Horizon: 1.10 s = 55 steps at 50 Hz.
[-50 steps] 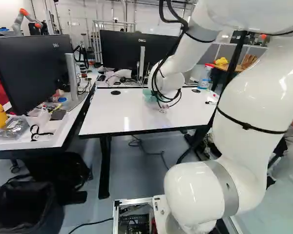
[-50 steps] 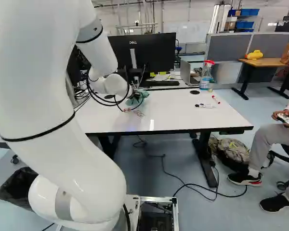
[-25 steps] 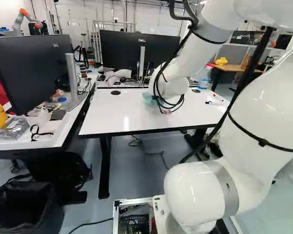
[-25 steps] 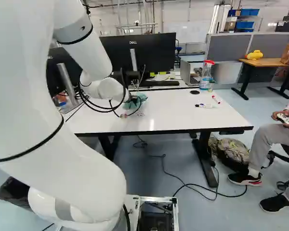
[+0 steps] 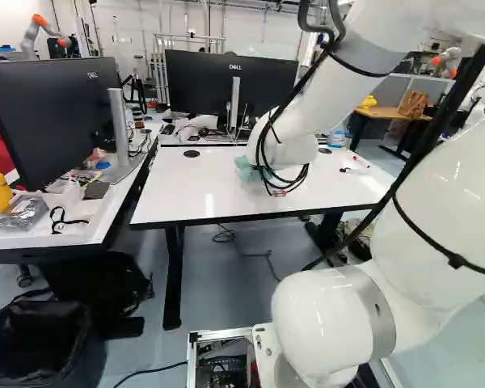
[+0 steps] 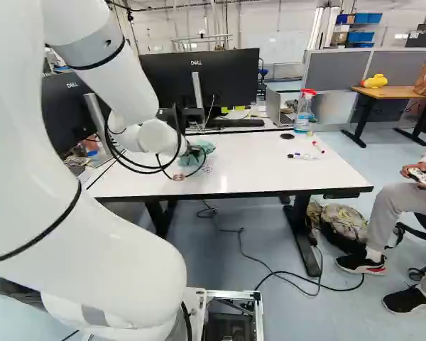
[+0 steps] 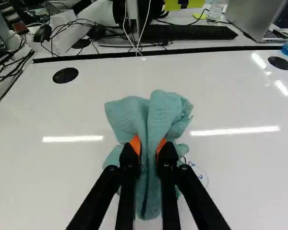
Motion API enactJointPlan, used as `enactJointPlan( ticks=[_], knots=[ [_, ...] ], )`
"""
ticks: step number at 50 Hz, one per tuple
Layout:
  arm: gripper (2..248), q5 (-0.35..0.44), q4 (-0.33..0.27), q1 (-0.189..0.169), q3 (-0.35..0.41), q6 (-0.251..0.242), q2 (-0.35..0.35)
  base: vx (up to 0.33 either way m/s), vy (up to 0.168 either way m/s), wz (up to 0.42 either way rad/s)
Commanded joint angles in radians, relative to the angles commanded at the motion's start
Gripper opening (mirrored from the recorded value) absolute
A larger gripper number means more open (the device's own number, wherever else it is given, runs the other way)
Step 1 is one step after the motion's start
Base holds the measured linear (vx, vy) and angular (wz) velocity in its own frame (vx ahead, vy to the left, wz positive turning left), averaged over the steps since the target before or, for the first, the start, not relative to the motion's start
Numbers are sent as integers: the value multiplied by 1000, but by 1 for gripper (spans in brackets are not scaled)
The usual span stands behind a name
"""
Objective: Clean the table with the green towel
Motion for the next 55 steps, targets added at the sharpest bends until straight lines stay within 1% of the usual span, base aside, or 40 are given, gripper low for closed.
enactJointPlan(
  ticks=[55],
  knots=[
    [54,-160,0,0,0,0,0,0,0,0]
  ],
)
